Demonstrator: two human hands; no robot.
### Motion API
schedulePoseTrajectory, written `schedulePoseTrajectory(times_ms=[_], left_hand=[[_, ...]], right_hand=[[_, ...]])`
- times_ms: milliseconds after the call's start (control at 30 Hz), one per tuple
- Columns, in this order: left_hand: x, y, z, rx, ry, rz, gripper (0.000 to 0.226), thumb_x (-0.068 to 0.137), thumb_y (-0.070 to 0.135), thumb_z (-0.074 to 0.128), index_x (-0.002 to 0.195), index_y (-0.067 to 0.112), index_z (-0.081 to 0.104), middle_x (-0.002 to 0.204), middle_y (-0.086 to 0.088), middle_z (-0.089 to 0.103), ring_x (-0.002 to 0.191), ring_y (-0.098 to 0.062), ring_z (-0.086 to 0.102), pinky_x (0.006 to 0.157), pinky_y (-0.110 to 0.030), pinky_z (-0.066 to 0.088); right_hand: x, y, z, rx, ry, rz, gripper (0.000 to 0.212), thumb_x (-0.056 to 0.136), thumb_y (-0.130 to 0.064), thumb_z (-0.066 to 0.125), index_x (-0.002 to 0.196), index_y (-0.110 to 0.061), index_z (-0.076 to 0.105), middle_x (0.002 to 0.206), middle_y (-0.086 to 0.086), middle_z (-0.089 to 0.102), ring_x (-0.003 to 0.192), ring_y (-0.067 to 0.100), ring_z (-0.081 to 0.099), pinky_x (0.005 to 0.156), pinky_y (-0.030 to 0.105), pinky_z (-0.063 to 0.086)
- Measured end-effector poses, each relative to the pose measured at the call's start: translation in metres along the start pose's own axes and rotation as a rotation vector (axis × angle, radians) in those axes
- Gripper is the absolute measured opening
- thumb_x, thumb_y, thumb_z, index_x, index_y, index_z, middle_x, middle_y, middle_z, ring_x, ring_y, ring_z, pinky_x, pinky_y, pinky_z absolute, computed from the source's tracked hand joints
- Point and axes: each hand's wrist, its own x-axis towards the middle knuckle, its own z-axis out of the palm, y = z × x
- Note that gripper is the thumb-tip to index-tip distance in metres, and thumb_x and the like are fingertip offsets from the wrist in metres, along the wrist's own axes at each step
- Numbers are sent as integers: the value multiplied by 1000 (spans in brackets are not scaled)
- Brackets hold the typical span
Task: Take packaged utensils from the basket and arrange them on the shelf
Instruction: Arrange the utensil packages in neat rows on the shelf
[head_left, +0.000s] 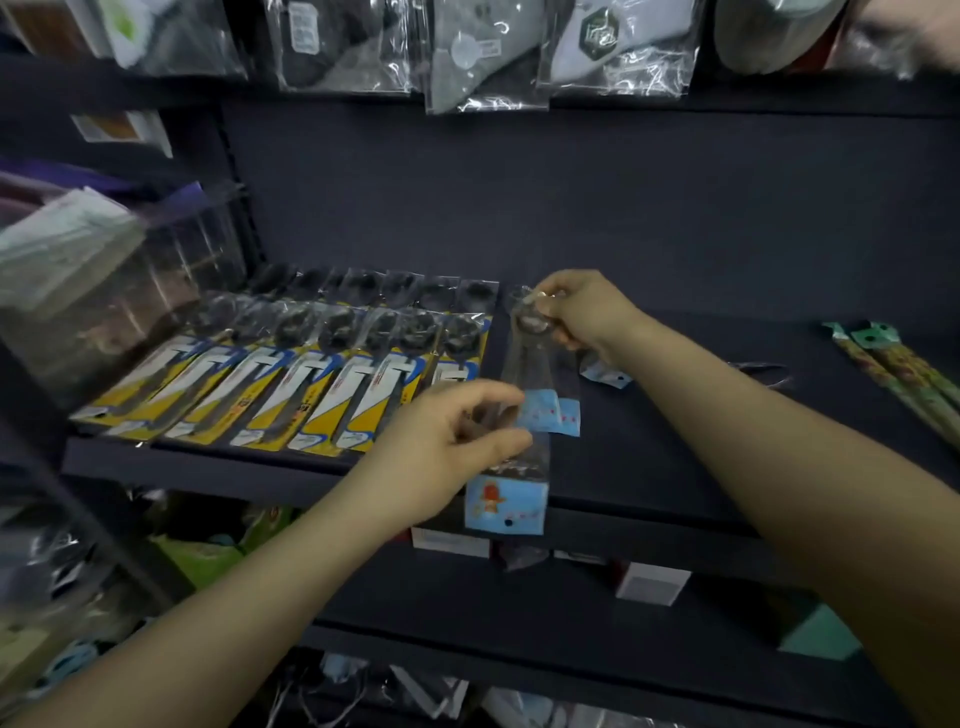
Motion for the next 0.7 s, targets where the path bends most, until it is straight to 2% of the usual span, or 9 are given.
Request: schedulePoseTrajectory(times_ms=[100, 200, 300, 367, 433, 500, 567, 633, 700], left_hand=[[2, 6, 2, -359, -97, -204, 22, 80, 15, 67, 99, 26, 66, 103, -8, 69, 91, -15, 66, 78, -23, 53], [6, 5, 2, -420, -55, -250, 21, 80, 12, 66, 99, 20, 67, 101, -5, 71, 91, -15, 66, 81, -23, 52], [7, 4, -1, -468, -72, -234, 29, 82, 13, 62, 110, 18, 65, 105, 2, 71, 101, -10, 65, 88, -20, 50], [10, 4, -2, -505, -145, -212, 32, 86, 11, 57, 116, 22, 59, 106, 7, 71, 102, -5, 64, 87, -19, 51], [13, 3, -3, -470, -197, -165, 36, 89, 8, 51, 118, 29, 55, 104, 12, 71, 100, -1, 63, 89, -21, 50], [16, 1, -4, -434, -224, -106, 39, 91, 4, 47, 123, 25, 52, 111, 9, 67, 103, -2, 62, 91, -21, 48], [19, 2, -4, -337, -215, -15, 38, 92, 2, 43, 127, 17, 51, 111, 8, 65, 95, 7, 60, 84, -10, 47], [21, 2, -6, -153, -141, 84, 36, 94, 5, 42, 127, 17, 51, 106, 11, 63, 79, 16, 57, 74, -3, 43], [24, 0, -9, 21, -67, 165, 35, 94, 11, 43, 127, 21, 51, 111, 11, 63, 90, 12, 57, 85, -12, 45]], right_hand=[[7, 8, 8, -49, 51, 76, 22, 91, -4, 50, 71, -12, 55, 57, 3, 47, 39, 11, 39, 34, 16, 32], [11, 16, 17, -84, 54, 136, 30, 89, -2, 52, 62, -15, 48, 61, 6, 52, 39, 11, 44, 37, 18, 37], [0, 13, 18, -339, 109, 31, 11, 86, -15, 60, 77, -12, 54, 92, 16, 58, 76, 25, 57, 65, 29, 44], [-20, 3, 11, -433, 173, -105, 22, 87, -20, 59, 105, -8, 57, 109, 16, 57, 99, 28, 55, 81, 30, 43], [-50, -4, 6, -321, 117, -244, 12, 89, -21, 56, 99, -15, 61, 90, 2, 62, 83, 13, 58, 75, 24, 42], [-83, -7, 3, -170, -29, -335, 9, 91, -23, 54, 86, -23, 62, 72, -9, 61, 64, 0, 54, 67, 19, 42], [-103, -1, 2, -104, -95, -407, 8, 90, -24, 58, 93, -23, 66, 76, -9, 64, 66, 3, 57, 65, 15, 45], [-107, 8, 2, -127, -70, -484, 27, 81, -25, 68, 108, -18, 67, 85, -8, 62, 79, 9, 60, 69, 12, 47], [-106, 15, 4, -164, -35, -534, 43, 74, -22, 75, 115, -16, 65, 87, -9, 57, 85, 11, 58, 72, 7, 47]])
